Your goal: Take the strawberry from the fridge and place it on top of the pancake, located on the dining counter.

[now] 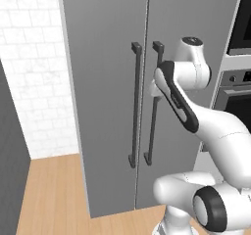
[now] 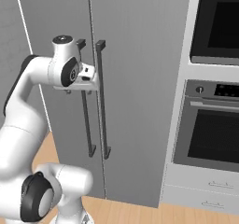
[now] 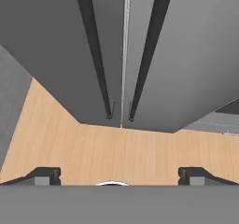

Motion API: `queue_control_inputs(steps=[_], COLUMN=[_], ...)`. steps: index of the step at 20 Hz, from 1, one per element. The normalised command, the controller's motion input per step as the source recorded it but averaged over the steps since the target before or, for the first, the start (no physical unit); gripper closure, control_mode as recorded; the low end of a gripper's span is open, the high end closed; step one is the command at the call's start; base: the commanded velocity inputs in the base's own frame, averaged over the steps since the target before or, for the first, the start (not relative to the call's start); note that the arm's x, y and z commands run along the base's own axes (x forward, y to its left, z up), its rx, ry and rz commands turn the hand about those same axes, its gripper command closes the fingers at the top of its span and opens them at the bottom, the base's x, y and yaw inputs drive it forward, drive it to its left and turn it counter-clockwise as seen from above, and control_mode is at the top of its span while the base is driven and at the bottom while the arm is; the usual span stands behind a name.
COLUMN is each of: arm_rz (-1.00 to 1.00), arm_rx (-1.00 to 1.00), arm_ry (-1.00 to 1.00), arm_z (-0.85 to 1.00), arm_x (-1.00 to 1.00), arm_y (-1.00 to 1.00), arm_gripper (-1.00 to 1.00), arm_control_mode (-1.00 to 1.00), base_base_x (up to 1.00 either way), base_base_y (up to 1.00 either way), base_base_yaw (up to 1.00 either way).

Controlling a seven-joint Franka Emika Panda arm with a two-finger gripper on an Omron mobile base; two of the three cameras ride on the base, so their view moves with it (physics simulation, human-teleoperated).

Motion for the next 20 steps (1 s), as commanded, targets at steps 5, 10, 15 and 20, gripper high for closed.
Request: queue_control_inputs(steps=[5, 10, 15, 20], arm_rz=[0.00, -0.17, -0.12, 0.03], arm_rx=[0.07, 0.02, -0.01, 0.00], arm_ry=[-0.47, -0.09, 0.05, -0.05], arm_z=[0.00, -0.01, 0.00, 0.00], arm_x=[0.27, 0.44, 0.67, 0.49], arm_y=[0.00, 0.03, -0.20, -0.03], arm_gripper=[-1.00, -1.00, -1.00, -1.00], arm_control_mode=[-1.00, -1.00, -1.00, -1.00], base_base_x=[0.00, 0.00, 0.00, 0.00], base_base_y=[0.00, 0.00, 0.00, 0.00], base_base_yaw=[0.00, 0.00, 0.00, 0.00])
